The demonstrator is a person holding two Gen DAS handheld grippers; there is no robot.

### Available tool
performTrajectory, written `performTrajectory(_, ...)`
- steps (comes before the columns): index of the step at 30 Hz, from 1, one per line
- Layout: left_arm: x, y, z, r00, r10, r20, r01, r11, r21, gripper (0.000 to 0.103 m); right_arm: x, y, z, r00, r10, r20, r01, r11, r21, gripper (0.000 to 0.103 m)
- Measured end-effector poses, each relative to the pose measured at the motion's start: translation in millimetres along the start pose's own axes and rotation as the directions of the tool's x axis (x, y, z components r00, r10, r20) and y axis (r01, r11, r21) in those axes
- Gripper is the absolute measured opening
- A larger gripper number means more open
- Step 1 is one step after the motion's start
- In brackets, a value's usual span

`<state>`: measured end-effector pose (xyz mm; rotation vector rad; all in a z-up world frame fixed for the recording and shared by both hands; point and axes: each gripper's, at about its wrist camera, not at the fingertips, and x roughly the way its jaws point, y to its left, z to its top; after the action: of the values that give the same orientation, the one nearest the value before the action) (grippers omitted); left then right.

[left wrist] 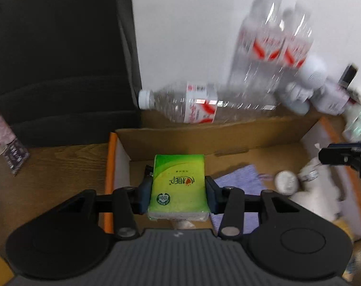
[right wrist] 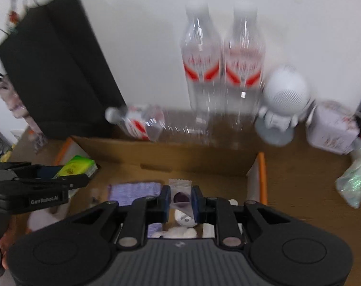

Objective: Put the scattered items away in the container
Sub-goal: 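Lower the tissue pack and sachet into the box and open both tools, then withdraw both tools from the box back over the table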

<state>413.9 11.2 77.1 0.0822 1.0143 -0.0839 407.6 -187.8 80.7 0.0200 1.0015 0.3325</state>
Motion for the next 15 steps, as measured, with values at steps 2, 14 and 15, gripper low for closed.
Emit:
performTrajectory(2,13.5,-1.8,-0.9,0.999,0.031,-0.014,-0.031,0.999,0.022,0.047,19.9,-0.8,-0.6,0.999,-0.027,-0.02,0.026,1.0,-0.01,0.017)
performTrajectory(14,-35.0,10.3,8.1,0.999,0.043,-0.016,-0.043,0.998,-0.034,0.103,17.1,-10.8,-4.6,0.998,-0.053,-0.031,0.055,0.996,0.068,0.073)
performTrajectory(15,-43.9,9.0,7.7,0.998,0.05,-0.03,-0.051,0.998,-0.027,0.103,9.9,-9.2,-5.4,0.997,-0.058,-0.05,0.061,0.996,0.066,0.077)
